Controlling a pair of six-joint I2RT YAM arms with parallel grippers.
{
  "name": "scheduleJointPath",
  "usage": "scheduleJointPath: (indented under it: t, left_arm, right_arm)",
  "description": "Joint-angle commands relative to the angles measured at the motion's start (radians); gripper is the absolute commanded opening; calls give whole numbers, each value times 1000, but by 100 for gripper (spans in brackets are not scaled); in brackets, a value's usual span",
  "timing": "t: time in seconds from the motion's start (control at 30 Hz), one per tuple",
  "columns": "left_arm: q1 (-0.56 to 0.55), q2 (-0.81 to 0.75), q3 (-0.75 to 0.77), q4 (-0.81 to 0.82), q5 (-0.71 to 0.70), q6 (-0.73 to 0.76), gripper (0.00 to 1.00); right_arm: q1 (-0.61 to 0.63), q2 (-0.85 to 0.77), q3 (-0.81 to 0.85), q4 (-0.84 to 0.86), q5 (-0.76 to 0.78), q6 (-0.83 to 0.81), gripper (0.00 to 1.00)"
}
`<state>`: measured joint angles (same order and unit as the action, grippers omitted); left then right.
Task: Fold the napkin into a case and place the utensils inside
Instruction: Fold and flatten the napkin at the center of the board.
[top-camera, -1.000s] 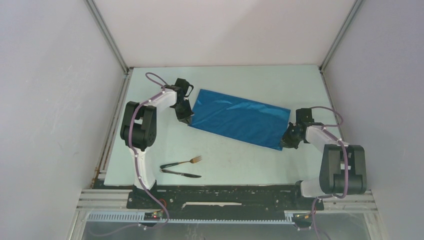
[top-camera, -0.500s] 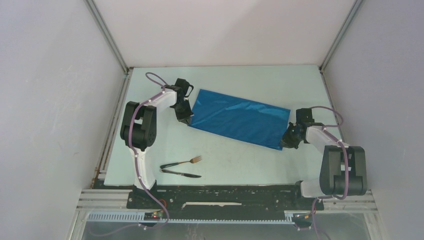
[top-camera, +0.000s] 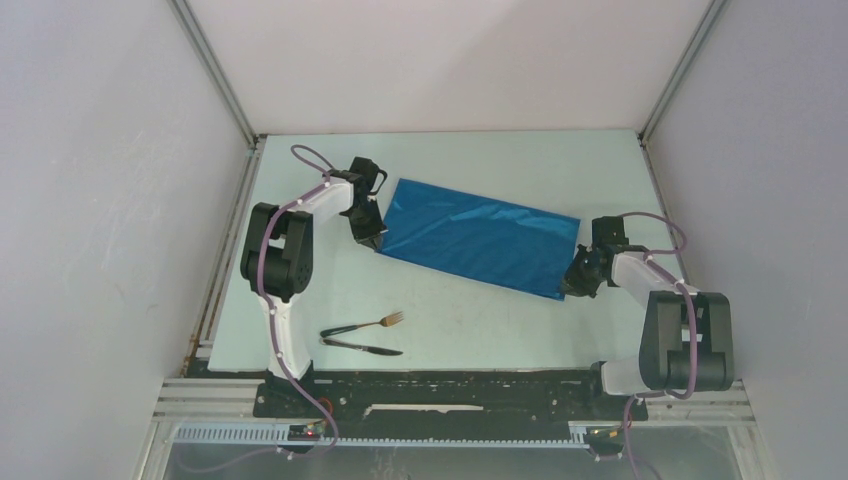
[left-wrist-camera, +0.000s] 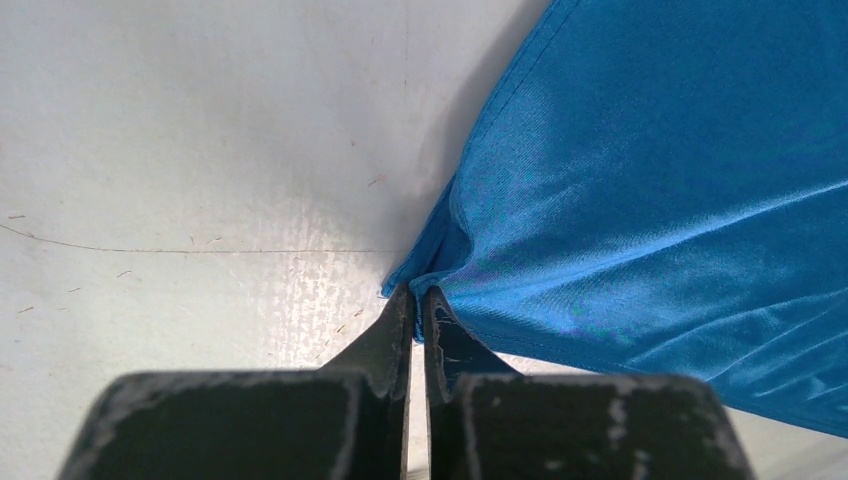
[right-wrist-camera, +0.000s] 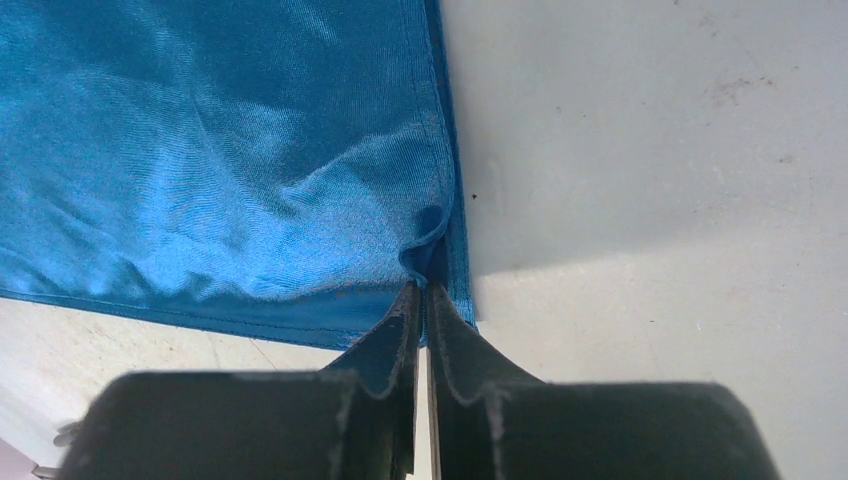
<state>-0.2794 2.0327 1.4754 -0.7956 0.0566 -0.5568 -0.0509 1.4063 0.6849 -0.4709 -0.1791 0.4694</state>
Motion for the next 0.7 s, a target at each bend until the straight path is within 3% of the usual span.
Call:
scheduleJointPath:
  t: [0.0,0.5,0.67]
  left_arm:
    - [-4,-12,30,-7,2,15,4]
    - [-4,8,43,-5,19,12,5]
    - [-4,2,38,-11,11,17,15]
  right_arm:
    - [-10,-2,10,29,26,-26,9]
    - [-22,46,44,35,25,-32,10]
    - [-16,32,43,19,19,-35,16]
